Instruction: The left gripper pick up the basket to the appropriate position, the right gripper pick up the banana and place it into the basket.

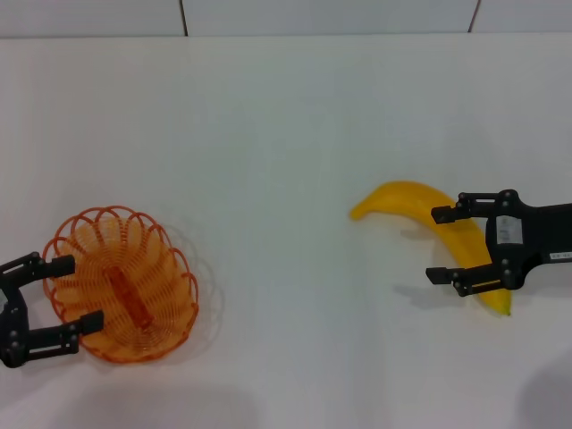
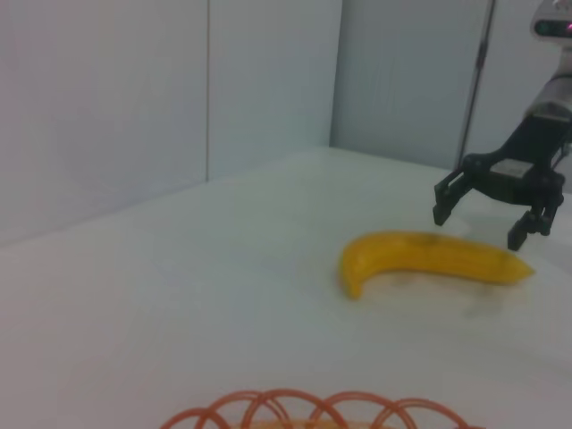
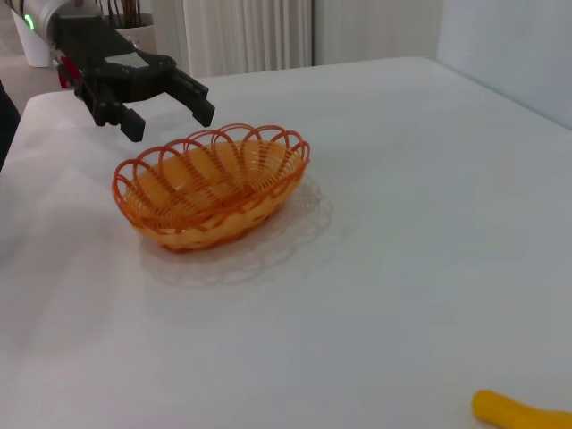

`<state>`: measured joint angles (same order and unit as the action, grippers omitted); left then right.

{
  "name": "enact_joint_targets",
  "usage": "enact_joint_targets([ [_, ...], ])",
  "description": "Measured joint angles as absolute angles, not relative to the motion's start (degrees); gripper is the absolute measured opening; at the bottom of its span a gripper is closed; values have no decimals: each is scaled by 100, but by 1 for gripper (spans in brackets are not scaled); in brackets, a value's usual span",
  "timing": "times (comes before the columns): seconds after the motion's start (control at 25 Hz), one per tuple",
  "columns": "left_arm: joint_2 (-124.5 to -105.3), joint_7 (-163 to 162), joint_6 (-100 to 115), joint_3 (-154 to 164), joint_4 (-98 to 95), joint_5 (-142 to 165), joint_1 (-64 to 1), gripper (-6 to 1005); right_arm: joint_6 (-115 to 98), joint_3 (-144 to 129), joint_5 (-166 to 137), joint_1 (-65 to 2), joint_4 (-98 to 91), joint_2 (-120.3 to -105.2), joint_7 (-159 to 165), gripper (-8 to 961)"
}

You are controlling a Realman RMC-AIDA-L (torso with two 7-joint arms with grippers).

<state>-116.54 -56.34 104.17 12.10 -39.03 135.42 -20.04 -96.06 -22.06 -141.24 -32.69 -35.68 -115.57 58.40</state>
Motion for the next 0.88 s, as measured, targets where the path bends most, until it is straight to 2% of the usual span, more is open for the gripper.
enact_joint_targets([
  [0.24,-11646,-5684,10670,962,-3912,12682,-2016,890,-9606,-2206,-14124,-3269,-3568,-11558,5854,861],
  [0.44,-11573,-7424,10628,878,-4324,11521,-2361,890,-9610,-2206,-14124,-3311,-3569,-11557,5879,859],
  [0.48,-11460,-8676,10486,963,-4735,11678,-2675,890,-9612,-2206,-14124,-3320,-3569,-11557,5879,858],
  [0.52,-11460,-8676,10486,963,-4735,11678,-2675,890,-9613,-2206,-14124,-3330,-3568,-11557,5879,858],
  [0.6,-11318,-9613,10333,1064,-5035,12153,-3018,890,-9614,-2206,-14124,-3346,-3569,-11557,5880,857],
  [0.76,-10923,-10790,10100,1376,-5348,13842,-3896,890,-9615,-2205,-14124,-3397,-3569,-11557,5888,855],
  [0.88,-10818,-10915,10072,1855,-5553,14880,-4372,890,-9637,-2206,-14124,-3412,-3569,-11557,5889,853],
])
